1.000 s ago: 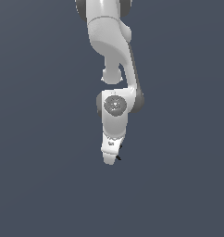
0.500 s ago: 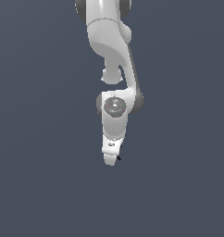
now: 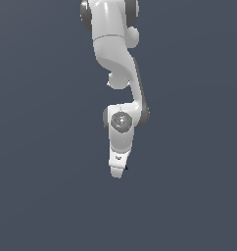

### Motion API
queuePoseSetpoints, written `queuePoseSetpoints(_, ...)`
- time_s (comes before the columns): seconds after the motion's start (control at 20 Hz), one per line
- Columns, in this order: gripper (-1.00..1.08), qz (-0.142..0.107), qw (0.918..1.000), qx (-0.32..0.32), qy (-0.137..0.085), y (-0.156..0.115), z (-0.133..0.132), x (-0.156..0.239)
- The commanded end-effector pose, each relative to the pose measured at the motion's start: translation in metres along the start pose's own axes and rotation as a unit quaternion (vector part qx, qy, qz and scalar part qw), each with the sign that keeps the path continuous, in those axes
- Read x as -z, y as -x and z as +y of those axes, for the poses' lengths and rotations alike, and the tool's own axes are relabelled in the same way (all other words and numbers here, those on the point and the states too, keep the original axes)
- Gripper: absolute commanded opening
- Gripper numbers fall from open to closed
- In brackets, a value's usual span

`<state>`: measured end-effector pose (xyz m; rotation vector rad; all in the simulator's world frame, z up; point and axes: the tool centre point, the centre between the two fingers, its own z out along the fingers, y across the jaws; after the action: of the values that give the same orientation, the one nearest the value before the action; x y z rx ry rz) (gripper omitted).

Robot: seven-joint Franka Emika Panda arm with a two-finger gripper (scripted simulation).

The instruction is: Pick up the object and move it to a goal position.

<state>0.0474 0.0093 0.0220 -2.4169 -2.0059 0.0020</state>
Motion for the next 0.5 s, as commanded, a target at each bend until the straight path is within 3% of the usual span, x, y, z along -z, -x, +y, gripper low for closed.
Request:
queuePoseSetpoints(0.0,1.0,0.0,1.0,0.0,0.001,0.0,0.0006,-0.0071)
queuePoseSetpoints(0.15,1.0,0.0,1.0,0.0,0.001,-0.0002,0.0015,-0.0085)
queuePoseSetpoints(0.2,-1.0,0.0,1.0,0.0,0.001,-0.0002,0.0015,-0.0085)
queuePoseSetpoints(0.45,-1.0,0.0,1.0,0.0,0.001,-0.0002,0.0015,-0.0085)
